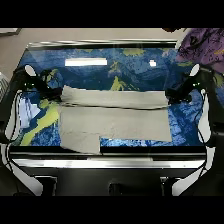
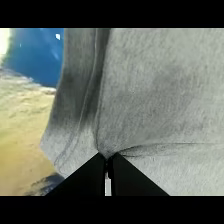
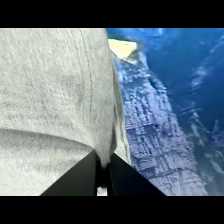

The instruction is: Fold the clothes and pants, and hang the long-sleeved shirts on hangers.

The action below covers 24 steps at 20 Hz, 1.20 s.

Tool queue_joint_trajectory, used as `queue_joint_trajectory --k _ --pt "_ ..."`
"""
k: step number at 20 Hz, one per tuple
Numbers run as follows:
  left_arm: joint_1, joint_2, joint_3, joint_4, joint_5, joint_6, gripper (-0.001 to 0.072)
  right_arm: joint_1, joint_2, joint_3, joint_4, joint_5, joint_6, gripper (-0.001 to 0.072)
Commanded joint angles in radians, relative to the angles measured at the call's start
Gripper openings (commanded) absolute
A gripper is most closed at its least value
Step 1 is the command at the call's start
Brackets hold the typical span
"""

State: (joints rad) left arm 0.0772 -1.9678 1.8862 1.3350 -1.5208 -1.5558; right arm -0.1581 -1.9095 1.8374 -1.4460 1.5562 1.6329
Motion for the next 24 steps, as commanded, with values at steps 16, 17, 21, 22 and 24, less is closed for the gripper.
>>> queue_joint_trajectory --k 16,17,21,22,24 --pt "0.006 0.054 0.061 0.058 -0.061 -0.086 0.0698 0.002 0.019 -0.003 -0.031 0.113 0.019 0.05" --pt "0.02 0.1 0.053 0.098 -0.073 -0.084 0.0698 -0.023 0.056 -0.003 -0.019 0.103 0.009 0.05" --pt "0.141 0.381 -0.277 0.161 -0.035 -0.087 0.0696 -0.226 0.222 -0.114 0.221 0.069 -0.066 0.05" --pt "0.18 0.48 -0.438 0.146 0.016 -0.087 0.0695 -0.277 0.272 -0.195 0.26 0.058 -0.079 0.05" --pt "0.254 0.68 -0.772 0.038 0.14 -0.066 0.0695 -0.346 0.365 -0.37 0.298 0.02 -0.087 0.0499"
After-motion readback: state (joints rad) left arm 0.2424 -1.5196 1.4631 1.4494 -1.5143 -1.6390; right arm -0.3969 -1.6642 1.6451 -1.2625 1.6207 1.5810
